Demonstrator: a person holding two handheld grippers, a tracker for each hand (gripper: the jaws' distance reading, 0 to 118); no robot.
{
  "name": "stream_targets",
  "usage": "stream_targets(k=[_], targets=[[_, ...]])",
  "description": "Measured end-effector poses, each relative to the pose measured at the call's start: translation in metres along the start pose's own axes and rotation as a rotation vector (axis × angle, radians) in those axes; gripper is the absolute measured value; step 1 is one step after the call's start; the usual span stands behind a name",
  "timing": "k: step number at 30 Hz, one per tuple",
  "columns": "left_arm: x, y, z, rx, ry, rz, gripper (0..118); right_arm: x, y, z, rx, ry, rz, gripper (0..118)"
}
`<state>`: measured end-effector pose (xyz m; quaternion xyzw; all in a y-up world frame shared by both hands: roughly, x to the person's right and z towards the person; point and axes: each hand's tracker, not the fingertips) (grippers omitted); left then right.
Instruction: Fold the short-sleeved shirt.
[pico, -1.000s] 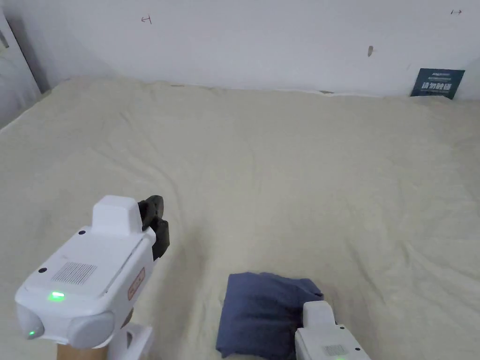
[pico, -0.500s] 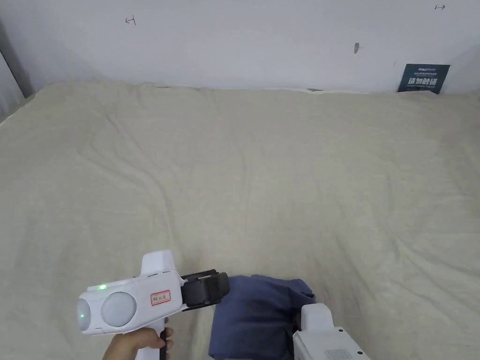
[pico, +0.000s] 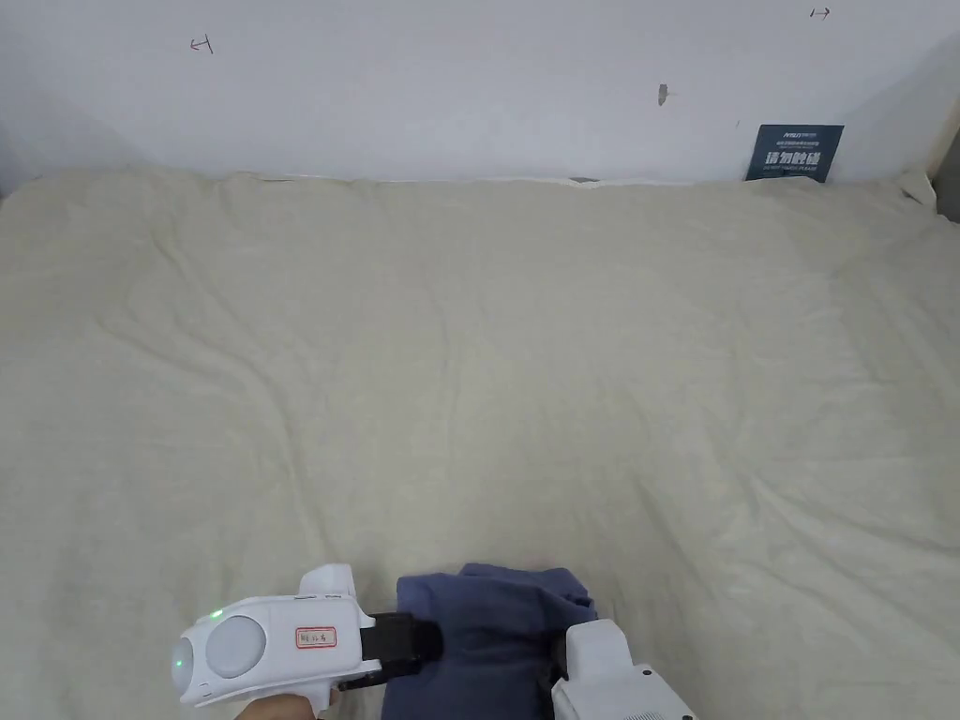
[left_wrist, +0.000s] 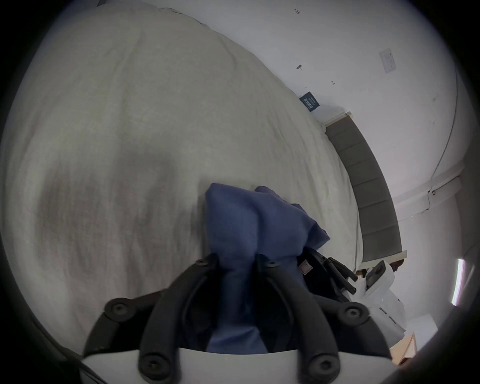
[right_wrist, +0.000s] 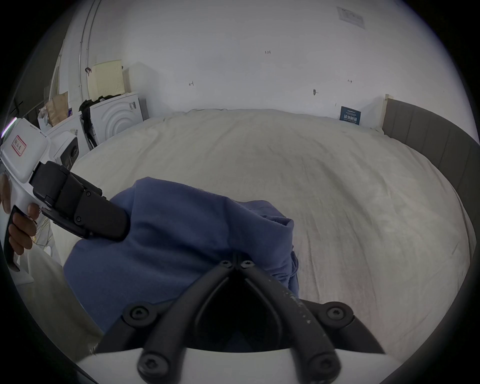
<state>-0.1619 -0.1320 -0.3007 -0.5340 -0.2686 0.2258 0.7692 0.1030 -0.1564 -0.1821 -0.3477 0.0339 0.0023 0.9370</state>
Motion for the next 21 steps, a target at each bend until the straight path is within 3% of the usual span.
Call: stream_targets(k=[5, 11, 14, 21], targets=[[0.015, -0.005, 0.007, 0.043, 0.037, -0.050, 17, 0.005, 0.014, 0.007, -0.018, 0.017, 0.010, 2], [0.013, 0.024, 0.051, 0.114, 0.087, -0.131, 17, 0.006, 0.054, 0.035, 0.112, 0.014, 0.024, 2], [-0.014, 0.052, 0.084, 0.148, 0.153, -0.133, 17, 0.003, 0.076, 0.046, 0.173, -0.001, 0.058, 2], [-0.108, 0.117, 0.182, 0.224, 0.393, -0.129, 17, -0.010, 0.113, 0.060, 0.265, -0.020, 0.028, 2]])
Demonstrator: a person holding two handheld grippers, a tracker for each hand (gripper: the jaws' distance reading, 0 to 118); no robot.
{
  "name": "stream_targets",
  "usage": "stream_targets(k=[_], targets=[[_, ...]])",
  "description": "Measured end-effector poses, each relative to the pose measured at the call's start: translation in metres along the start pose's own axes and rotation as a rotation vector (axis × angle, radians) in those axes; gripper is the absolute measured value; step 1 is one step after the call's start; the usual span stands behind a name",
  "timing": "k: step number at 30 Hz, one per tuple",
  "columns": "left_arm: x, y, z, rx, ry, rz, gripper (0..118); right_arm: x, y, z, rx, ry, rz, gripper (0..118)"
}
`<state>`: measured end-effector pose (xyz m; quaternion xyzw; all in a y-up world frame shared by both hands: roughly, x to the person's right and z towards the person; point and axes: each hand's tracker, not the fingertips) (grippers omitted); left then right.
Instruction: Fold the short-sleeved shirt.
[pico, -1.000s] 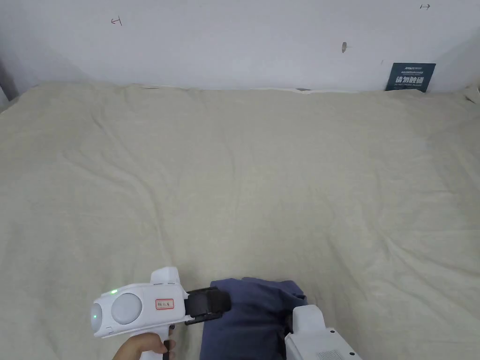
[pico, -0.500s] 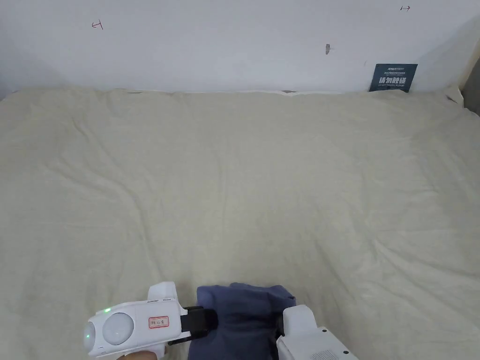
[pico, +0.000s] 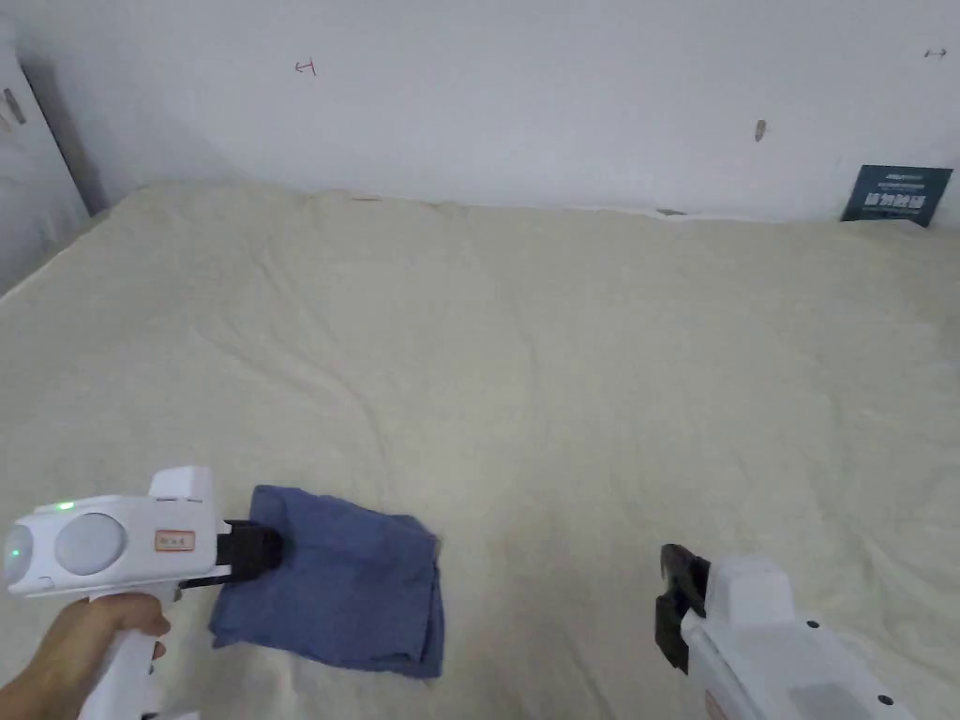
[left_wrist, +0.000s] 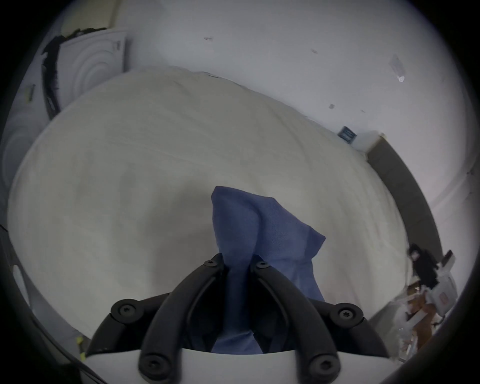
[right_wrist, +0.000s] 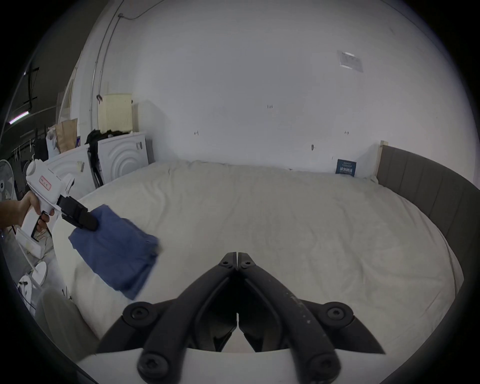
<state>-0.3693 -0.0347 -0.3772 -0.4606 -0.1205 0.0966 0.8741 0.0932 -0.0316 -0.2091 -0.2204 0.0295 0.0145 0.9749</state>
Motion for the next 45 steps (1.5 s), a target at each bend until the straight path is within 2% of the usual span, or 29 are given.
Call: stream_targets(k=[7, 10, 14, 15, 16, 17, 20, 21, 22, 24, 27, 32, 39, 45], targets=[[-0.109, 0.037, 0.025, 0.000, 0.232, 0.044, 17, -0.031, 0.025, -0.009, 0.036, -0.023, -0.022, 2], [-0.144, 0.046, 0.026, -0.016, 0.311, 0.058, 17, -0.031, 0.026, -0.012, 0.038, -0.032, -0.030, 2], [-0.165, 0.050, 0.019, -0.030, 0.312, 0.077, 19, -0.040, 0.029, -0.023, 0.025, -0.038, -0.041, 2], [-0.164, 0.049, 0.017, -0.029, 0.307, 0.084, 27, -0.042, 0.029, -0.027, 0.020, -0.041, -0.040, 2], [-0.160, 0.047, 0.015, -0.027, 0.307, 0.086, 44, -0.043, 0.029, -0.028, 0.018, -0.043, -0.040, 2], [-0.158, 0.047, 0.014, -0.020, 0.321, 0.089, 70, -0.043, 0.029, -0.028, 0.015, -0.042, -0.044, 2], [-0.147, 0.048, 0.018, -0.001, 0.330, 0.101, 93, -0.044, 0.031, -0.023, 0.013, -0.050, -0.053, 2], [-0.142, 0.049, 0.022, 0.029, 0.330, 0.109, 115, -0.043, 0.033, -0.020, 0.017, -0.053, -0.052, 2], [-0.135, 0.050, 0.029, 0.077, 0.325, 0.109, 118, -0.043, 0.035, -0.016, 0.024, -0.057, -0.053, 2], [-0.115, 0.055, 0.044, 0.116, 0.310, 0.102, 113, -0.040, 0.041, -0.010, 0.047, -0.069, -0.058, 2], [-0.083, 0.063, 0.069, 0.159, 0.300, 0.077, 113, -0.028, 0.052, -0.002, 0.091, -0.080, -0.057, 2], [-0.005, 0.071, 0.123, 0.299, 0.324, -0.047, 109, -0.007, 0.078, 0.028, 0.203, -0.083, -0.049, 2], [0.112, 0.055, 0.191, 0.643, 0.250, -0.170, 108, 0.019, 0.120, 0.082, 0.350, -0.157, -0.028, 2], [0.196, 0.023, 0.208, 0.865, 0.228, -0.249, 108, 0.045, 0.136, 0.124, 0.418, -0.249, -0.006, 2]])
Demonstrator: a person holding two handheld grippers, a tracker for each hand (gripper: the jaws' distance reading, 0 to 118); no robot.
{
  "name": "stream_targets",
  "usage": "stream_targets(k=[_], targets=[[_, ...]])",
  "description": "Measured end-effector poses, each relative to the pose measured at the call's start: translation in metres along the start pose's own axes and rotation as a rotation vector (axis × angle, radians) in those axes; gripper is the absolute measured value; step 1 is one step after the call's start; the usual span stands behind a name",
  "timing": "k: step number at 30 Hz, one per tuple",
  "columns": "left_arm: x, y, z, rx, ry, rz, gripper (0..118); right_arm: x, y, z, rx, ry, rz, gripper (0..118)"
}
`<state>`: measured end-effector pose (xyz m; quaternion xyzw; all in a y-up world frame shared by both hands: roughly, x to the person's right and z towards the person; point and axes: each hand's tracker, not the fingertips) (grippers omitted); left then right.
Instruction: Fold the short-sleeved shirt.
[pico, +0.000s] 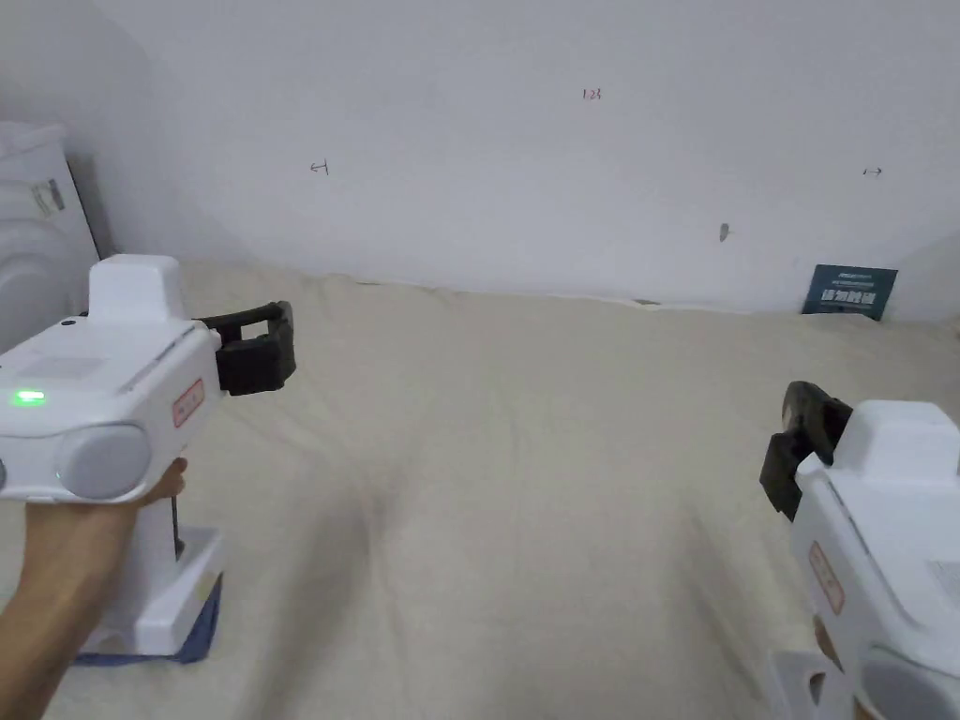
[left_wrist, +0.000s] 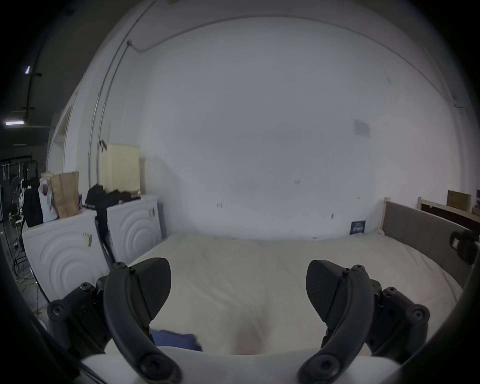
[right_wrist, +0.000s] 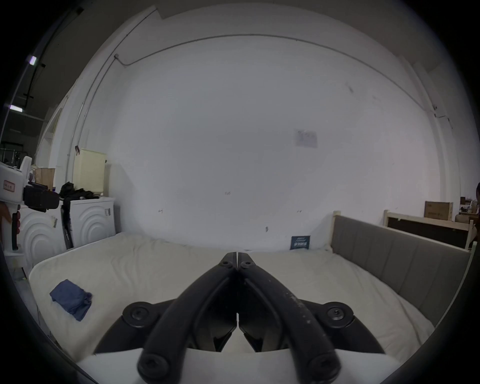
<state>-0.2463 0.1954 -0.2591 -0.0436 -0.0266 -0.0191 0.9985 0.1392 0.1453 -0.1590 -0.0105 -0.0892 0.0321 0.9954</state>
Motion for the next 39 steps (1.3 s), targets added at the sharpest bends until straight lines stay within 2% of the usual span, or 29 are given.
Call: stream_targets(k=[5, 6, 8, 9, 10, 12, 15, 39], targets=[[0.052, -0.015, 0.018, 0.115, -0.001, -0.042, 103, 0.030, 0.005, 0.013, 0.036, -0.040, -0.010, 2], [0.061, -0.020, 0.022, 0.120, -0.011, -0.047, 96, 0.033, 0.006, 0.016, 0.041, -0.043, -0.010, 2], [0.078, -0.030, 0.027, 0.132, -0.029, -0.054, 76, 0.039, 0.005, 0.019, 0.049, -0.052, -0.004, 2], [0.086, -0.034, 0.030, 0.124, -0.039, -0.057, 50, 0.042, 0.004, 0.021, 0.050, -0.054, -0.004, 2], [0.092, -0.039, 0.032, 0.117, -0.050, -0.053, 30, 0.047, 0.001, 0.019, 0.053, -0.057, 0.000, 2], [0.106, -0.050, 0.035, 0.130, -0.075, -0.048, 0, 0.051, -0.002, 0.021, 0.055, -0.067, 0.005, 2], [0.114, -0.059, 0.037, 0.127, -0.126, -0.037, 0, 0.056, -0.005, 0.024, 0.051, -0.074, 0.000, 2], [0.126, -0.077, 0.039, 0.115, -0.122, -0.060, 0, 0.061, -0.016, 0.029, 0.043, -0.054, 0.026, 2]])
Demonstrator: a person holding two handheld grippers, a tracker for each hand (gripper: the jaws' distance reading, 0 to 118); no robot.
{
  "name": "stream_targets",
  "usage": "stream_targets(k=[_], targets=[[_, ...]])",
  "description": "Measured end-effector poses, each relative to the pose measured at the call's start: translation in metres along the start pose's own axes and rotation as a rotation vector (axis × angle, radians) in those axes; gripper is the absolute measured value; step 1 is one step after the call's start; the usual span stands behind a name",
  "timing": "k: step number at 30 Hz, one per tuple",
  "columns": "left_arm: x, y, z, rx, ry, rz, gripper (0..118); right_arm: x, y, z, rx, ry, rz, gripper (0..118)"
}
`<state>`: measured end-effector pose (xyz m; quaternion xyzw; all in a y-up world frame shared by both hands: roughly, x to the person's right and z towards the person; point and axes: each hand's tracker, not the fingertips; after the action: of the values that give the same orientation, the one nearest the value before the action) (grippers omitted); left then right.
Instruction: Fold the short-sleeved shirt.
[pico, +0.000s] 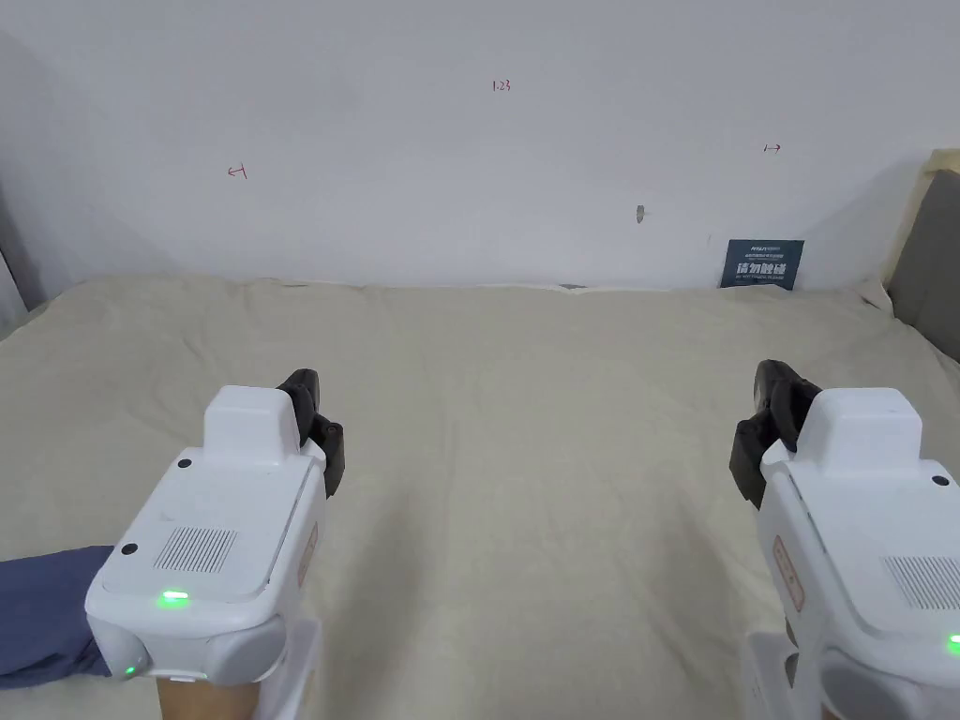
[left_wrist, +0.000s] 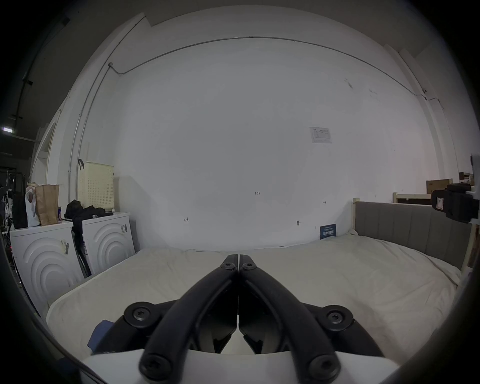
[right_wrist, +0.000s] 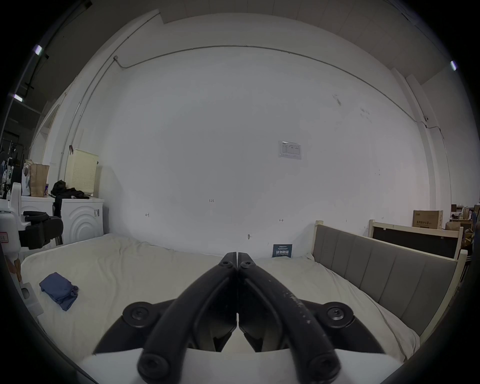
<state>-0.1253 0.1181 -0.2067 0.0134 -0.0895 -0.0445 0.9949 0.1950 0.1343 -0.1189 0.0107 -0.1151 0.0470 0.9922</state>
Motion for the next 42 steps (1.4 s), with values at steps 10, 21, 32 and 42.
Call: stream_targets(k=[10, 21, 32, 42], targets=[[-0.003, 0.000, 0.000, 0.002, -0.002, 0.005, 0, -0.004, 0.003, 0.002, 0.004, 0.004, 0.016, 2], [-0.006, 0.000, -0.002, -0.004, -0.004, 0.006, 0, -0.007, 0.005, 0.004, 0.008, 0.004, 0.028, 2], [-0.009, -0.003, -0.004, -0.014, -0.003, 0.022, 0, -0.007, 0.007, 0.002, 0.004, 0.002, 0.040, 2], [-0.012, -0.004, -0.004, -0.021, -0.004, 0.014, 0, -0.008, 0.005, 0.002, 0.000, -0.007, 0.044, 3]])
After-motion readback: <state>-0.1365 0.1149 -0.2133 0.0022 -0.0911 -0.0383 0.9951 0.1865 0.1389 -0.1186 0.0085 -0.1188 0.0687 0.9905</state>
